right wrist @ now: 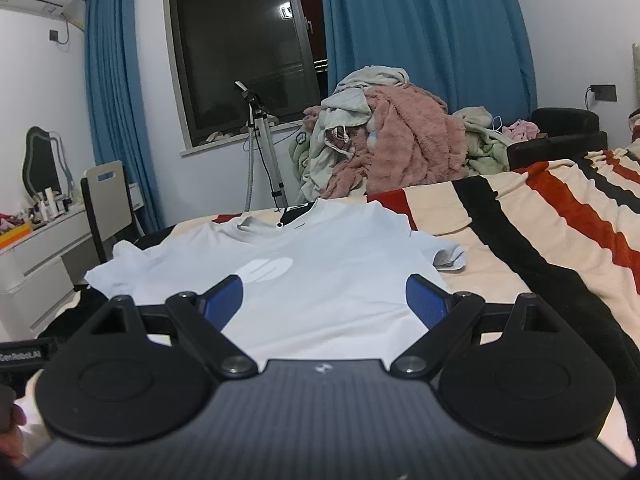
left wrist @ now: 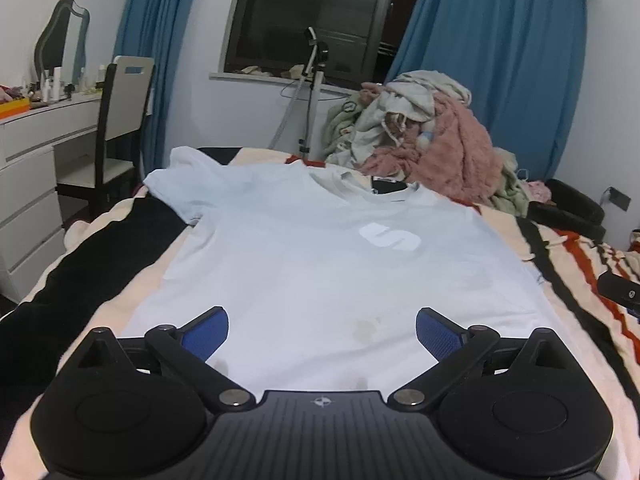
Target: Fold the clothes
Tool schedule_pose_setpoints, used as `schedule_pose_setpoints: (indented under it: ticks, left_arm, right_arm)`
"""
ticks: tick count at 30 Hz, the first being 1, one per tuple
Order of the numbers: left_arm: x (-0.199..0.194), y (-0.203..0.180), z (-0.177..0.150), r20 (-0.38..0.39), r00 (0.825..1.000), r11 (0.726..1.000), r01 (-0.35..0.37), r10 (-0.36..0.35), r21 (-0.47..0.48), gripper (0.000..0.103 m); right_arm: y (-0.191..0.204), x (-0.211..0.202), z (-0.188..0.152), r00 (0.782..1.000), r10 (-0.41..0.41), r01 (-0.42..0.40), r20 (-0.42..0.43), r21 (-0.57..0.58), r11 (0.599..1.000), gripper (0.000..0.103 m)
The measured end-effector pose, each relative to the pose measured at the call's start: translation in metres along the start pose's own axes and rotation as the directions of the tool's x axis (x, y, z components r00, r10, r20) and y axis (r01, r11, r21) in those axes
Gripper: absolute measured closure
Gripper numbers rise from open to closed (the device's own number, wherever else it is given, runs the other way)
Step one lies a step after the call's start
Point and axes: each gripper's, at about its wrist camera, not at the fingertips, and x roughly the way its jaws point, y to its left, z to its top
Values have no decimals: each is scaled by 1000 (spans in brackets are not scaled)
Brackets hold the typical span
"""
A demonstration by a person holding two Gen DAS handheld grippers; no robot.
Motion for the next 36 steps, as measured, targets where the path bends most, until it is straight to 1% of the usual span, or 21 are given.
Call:
schedule_pose_setpoints:
  ticks: [3, 4, 5, 6, 9, 10, 11, 12, 13, 15, 17, 21, 24, 25, 26, 27, 30, 31, 33, 34, 36]
  left_arm:
    - [-1, 3, -2, -3, 1000, 1000, 11, -11, -7, 2]
    - [-1, 4, -2, -4, 1000, 1000, 16, -16, -9, 2]
    - [-3, 3, -3, 0, 1000, 1000, 15, -15, -4, 2]
    - [-4, 2, -4, 2, 1000, 1000, 12, -12, 0, 2]
    - [-8, 1, -6, 5, 1000, 1000, 6, -6, 4, 2]
    - [-8, 1, -8, 2, 1000, 1000, 5, -5, 1, 2]
    - [-9, 1, -9, -2, 1000, 1000, 4, -4, 1, 2]
    - [-9, 1, -10, -5, 1000, 1000, 4, -4, 2, 2]
    - [-10, 1, -11, -9, 1000, 1000, 1, 0, 6, 2]
    - [-8, -1, -12, -18, 1000, 1000, -14, 15, 25, 2]
    - [-4, -3, -13, -28, 999, 999, -21, 22, 40, 2]
    - [6, -7, -17, -54, 999, 998, -1, 4, 56, 2]
    - [14, -11, -19, -72, 997, 998, 14, -9, 67, 2]
    - [17, -12, -20, -79, 997, 997, 18, -12, 69, 2]
    - [20, -13, -20, -86, 996, 997, 21, -15, 70, 2]
    - [23, -14, -21, -93, 995, 997, 25, -18, 72, 2]
    - [32, -17, -23, -120, 993, 996, 28, -18, 88, 2]
    - [35, -18, -24, -128, 992, 995, 32, -20, 92, 2]
    - [42, -19, -26, -150, 988, 995, 39, -25, 93, 2]
    - [47, -20, -27, -163, 986, 995, 41, -26, 90, 2]
    - [54, -20, -28, -182, 983, 995, 45, -29, 86, 2]
  right_arm:
    - [-1, 3, -2, 1000, 11, -11, -11, 5, 1000, 15]
    - [-1, 3, -2, 1000, 8, -8, -9, 6, 1000, 31]
    - [-2, 3, -1, 1000, 0, 0, -7, 6, 1000, 42]
    - [-3, 4, -1, 1000, -8, 8, -4, 5, 1000, 43]
    - [-13, 11, 6, 1000, -3, 3, 2, 52, 999, 42]
    - [-20, 18, 10, 1000, 5, -5, 5, 85, 996, 39]
    - [-27, 24, 15, 1000, 13, -14, 8, 117, 993, 22]
    - [-33, 31, 19, 1000, 21, -22, 12, 150, 988, 16]
    - [-42, 42, 22, 1000, -1, -2, 13, 179, 984, 10]
    - [-60, 65, 28, 999, -51, 47, 11, 237, 970, 11]
    - [-84, 94, 29, 998, -61, 67, -28, 316, 946, 11]
    - [-140, 153, 16, 992, -87, 122, -94, 491, 863, 11]
    - [-170, 188, 0, 991, -89, 131, -103, 551, 824, 11]
    - [-176, 199, -3, 991, -91, 132, -100, 548, 826, 13]
    - [-181, 209, -7, 991, -95, 133, -98, 542, 829, 20]
    - [-184, 220, -9, 990, -87, 133, -109, 542, 830, 24]
    - [-187, 248, -12, 989, -60, 125, -137, 542, 831, 28]
    - [-185, 255, -12, 989, -51, 117, -137, 540, 833, 36]
    - [-171, 266, -9, 984, -59, 134, -171, 472, 871, 67]
    - [-162, 271, -6, 978, -82, 157, -192, 415, 896, 83]
    - [-132, 270, 3, 981, -122, 158, -152, 250, 955, 87]
